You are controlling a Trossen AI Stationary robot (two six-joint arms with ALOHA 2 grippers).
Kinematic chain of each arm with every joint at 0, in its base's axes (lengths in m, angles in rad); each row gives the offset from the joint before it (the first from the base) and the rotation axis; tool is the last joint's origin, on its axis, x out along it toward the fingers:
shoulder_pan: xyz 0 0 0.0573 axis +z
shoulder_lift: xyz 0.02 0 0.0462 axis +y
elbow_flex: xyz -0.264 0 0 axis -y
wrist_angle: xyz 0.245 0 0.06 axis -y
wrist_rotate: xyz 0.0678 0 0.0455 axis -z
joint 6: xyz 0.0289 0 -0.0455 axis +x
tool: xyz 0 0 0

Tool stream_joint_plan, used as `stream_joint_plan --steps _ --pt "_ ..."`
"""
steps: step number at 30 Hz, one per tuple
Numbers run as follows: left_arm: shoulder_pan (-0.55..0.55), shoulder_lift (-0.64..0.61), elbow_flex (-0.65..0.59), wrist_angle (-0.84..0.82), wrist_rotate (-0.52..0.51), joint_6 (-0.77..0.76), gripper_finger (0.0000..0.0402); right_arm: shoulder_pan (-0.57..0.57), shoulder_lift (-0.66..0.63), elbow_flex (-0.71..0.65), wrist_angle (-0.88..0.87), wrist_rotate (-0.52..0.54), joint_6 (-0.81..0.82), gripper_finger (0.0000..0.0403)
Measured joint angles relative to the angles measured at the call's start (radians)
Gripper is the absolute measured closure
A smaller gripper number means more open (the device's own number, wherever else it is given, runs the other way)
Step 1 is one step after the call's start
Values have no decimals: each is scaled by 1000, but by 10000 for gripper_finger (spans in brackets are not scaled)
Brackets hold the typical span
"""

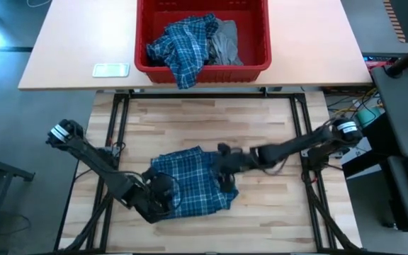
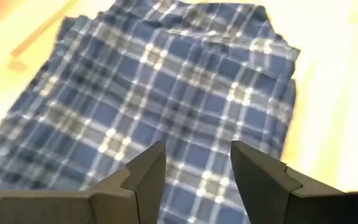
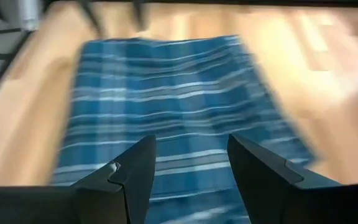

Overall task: Fold Laundry from Bin
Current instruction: Fold the blue patterned pants

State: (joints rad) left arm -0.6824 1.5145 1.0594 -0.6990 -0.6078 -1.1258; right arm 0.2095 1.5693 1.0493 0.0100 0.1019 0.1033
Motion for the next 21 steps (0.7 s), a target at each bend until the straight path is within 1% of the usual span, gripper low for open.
stream_joint_plan --steps 3,7,10,12,14,16,18,20,21 --pt "-3 39 -15 31 13 1 236 79 75 -42 80 2 30 209" --pt "-19 133 -57 143 97 -36 236 135 220 -47 104 3 84 209" --pt "-51 230 -84 195 136 -114 236 153 307 -40 110 12 123 209" --pt "-74 287 -85 204 146 -177 236 157 329 -35 117 18 148 209" --pt "-93 323 -84 203 133 -217 236 157 329 -35 117 26 166 209" --pt "-110 337 -82 189 135 -251 236 157 294 -39 100 29 166 209" --pt "-123 316 -83 160 144 -270 236 157 230 -38 67 33 162 209" --pt "-129 267 -88 102 191 -280 236 157 144 -18 55 37 151 209" --pt "-129 236 -93 62 199 -283 236 157 101 -11 49 46 137 209"
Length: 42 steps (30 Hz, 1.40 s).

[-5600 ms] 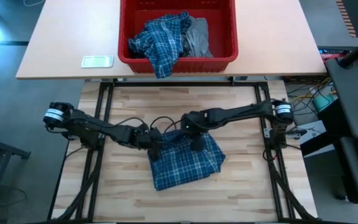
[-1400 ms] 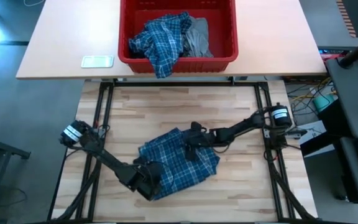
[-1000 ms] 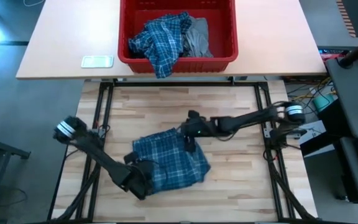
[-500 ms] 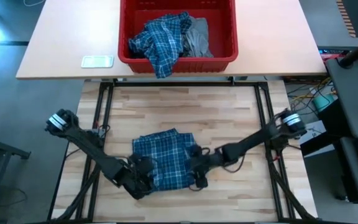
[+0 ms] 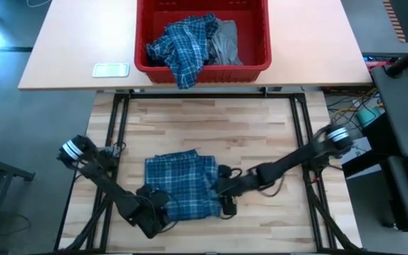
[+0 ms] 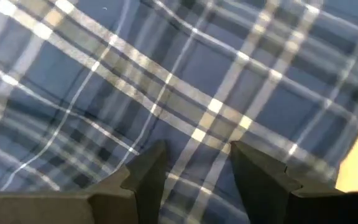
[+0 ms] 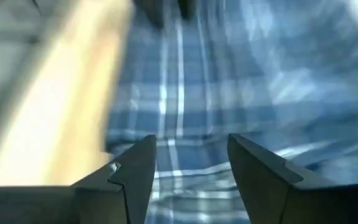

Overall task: Fold Laundry from Bin
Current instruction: Fold the blue patterned pants

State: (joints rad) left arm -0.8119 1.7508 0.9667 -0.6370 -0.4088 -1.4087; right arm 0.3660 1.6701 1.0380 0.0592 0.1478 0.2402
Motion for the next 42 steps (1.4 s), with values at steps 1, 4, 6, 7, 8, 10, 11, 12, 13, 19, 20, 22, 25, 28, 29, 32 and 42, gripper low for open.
stream_joint_plan --steps 1,4,6,7,8,10,11,12,13,19,20,22,25,28,29,32,42 --pt "-1 -31 -2 -17 -19 0 236 0 -40 3 -21 16 -19 209" --pt "7 -126 5 33 -179 6 236 -15 -128 -8 -107 62 -35 209" --pt "34 -152 5 82 -265 33 236 -42 -179 -20 -164 70 -18 209" --pt "57 -155 5 105 -281 49 236 -59 -206 -22 -170 71 -7 209" --pt "86 -154 4 130 -288 71 236 -76 -234 -24 -170 69 -1 209" --pt "151 -134 5 175 -306 95 236 -108 -270 -28 -184 65 -5 209" --pt "177 -117 6 182 -308 95 236 -124 -282 -29 -188 62 -14 209" --pt "201 -95 4 181 -307 88 236 -137 -292 -31 -194 55 -24 209" --pt "220 -73 3 182 -305 75 236 -149 -299 -33 -203 53 -37 209" --pt "275 79 -62 189 -241 -96 237 -183 -390 -33 -214 54 -142 209" --pt "281 92 -76 191 -248 -149 237 -183 -410 -33 -215 54 -156 209" --pt "296 101 -102 199 -251 -236 237 -183 -454 -33 -216 52 -185 209" --pt "333 89 -131 132 -300 -307 237 -183 -529 -26 -225 54 -247 209" --pt "398 53 -156 0 -300 -361 236 -184 -580 -27 -266 62 -299 209" --pt "422 37 -168 -30 -297 -369 236 -186 -594 -28 -275 64 -311 209" --pt "504 -40 -235 -75 -264 -364 236 -197 -634 -28 -275 65 -304 209" --pt "963 -372 -543 -86 -271 -331 236 -217 -694 -26 -326 146 -206 209"
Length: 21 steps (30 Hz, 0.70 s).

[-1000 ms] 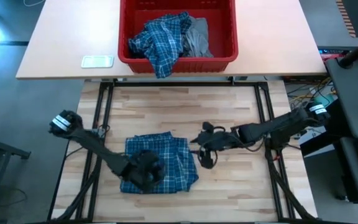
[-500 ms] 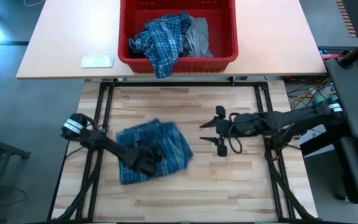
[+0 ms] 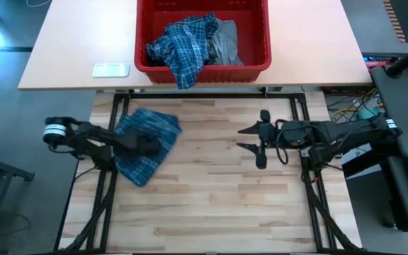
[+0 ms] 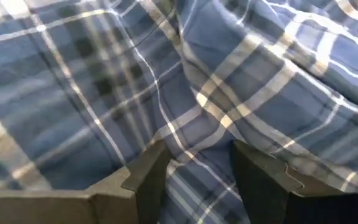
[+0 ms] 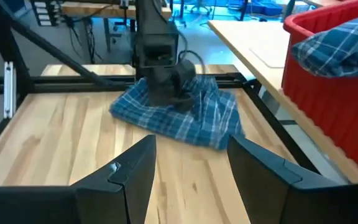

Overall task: Fold Laundry from Bin
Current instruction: Fold the blue patterned pants

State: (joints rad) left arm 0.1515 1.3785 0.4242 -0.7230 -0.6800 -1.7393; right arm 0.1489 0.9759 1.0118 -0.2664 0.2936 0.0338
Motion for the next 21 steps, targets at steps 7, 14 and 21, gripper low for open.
stream_joint_plan --steps 7,14,21 --pt "249 -224 21 18 -41 96 236 -15 17 82 -43 36 30 209" --pt "229 -311 230 -40 115 533 236 -19 62 132 -99 99 78 209" --pt "219 -192 241 -142 412 817 238 -19 123 130 -97 100 106 209"
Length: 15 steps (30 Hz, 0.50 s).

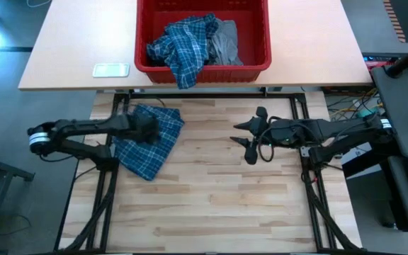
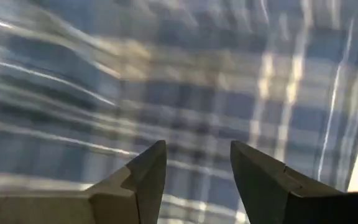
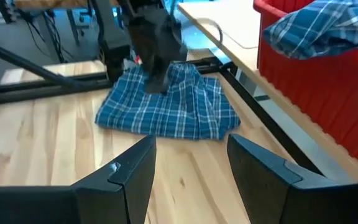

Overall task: Fold Laundry from Bin
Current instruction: Fold the blue patterned pants

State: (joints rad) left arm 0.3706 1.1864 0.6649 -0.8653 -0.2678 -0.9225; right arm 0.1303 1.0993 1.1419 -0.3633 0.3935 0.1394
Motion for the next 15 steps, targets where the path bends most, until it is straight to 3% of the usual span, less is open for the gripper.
stream_joint_plan --steps 7,11,15 --pt "5 233 -85 502 13 49 238 0 10 -1 1 -8 36 209" --pt "30 358 13 705 -90 78 238 0 -16 -1 4 -8 56 209" --pt "109 451 148 722 -134 53 238 0 -33 5 2 -7 59 209"
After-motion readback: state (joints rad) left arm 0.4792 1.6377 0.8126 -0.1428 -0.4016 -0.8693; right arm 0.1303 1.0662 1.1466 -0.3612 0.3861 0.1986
